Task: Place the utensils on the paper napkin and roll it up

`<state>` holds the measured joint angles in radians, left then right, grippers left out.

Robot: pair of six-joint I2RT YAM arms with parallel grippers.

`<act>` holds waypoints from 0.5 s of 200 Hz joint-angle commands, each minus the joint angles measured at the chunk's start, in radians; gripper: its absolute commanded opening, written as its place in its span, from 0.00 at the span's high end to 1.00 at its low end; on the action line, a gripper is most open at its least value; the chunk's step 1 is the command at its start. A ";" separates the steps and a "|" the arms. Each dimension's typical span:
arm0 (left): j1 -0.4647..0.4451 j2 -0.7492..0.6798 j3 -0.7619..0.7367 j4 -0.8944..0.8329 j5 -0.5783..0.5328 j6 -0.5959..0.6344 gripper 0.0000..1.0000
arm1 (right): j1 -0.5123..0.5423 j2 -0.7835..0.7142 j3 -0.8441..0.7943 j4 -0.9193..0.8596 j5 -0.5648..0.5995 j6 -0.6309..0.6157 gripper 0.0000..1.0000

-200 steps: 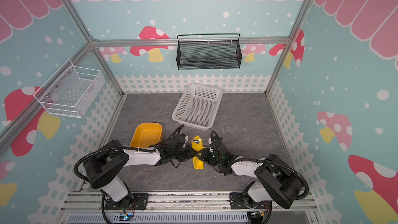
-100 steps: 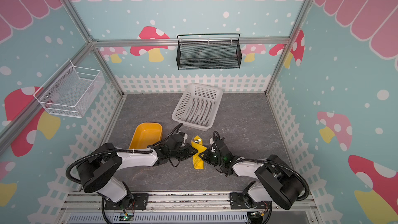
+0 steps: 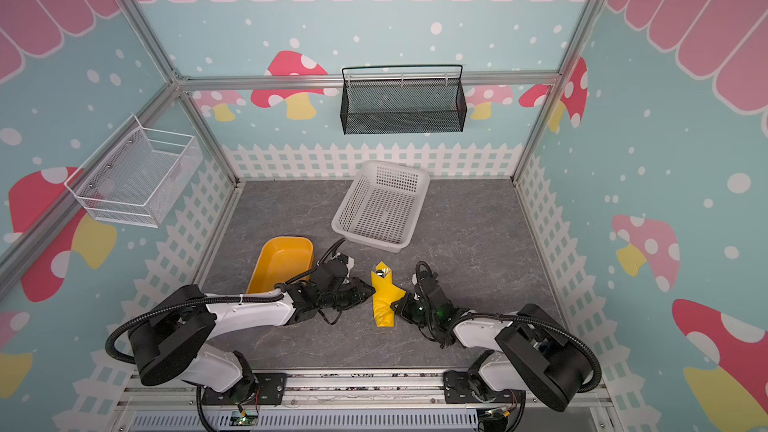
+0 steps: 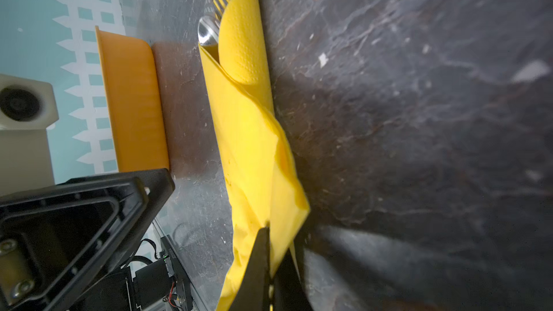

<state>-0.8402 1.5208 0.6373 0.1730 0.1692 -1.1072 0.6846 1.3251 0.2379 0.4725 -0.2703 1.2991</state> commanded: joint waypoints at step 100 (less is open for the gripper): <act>-0.012 -0.031 -0.041 -0.026 0.007 -0.032 0.83 | -0.004 0.126 -0.016 -0.028 -0.006 0.002 1.00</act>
<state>-0.8402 1.5009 0.6117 0.1429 0.1684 -1.1221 0.6811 1.3888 0.2337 0.5373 -0.2787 1.2987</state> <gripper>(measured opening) 0.178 0.048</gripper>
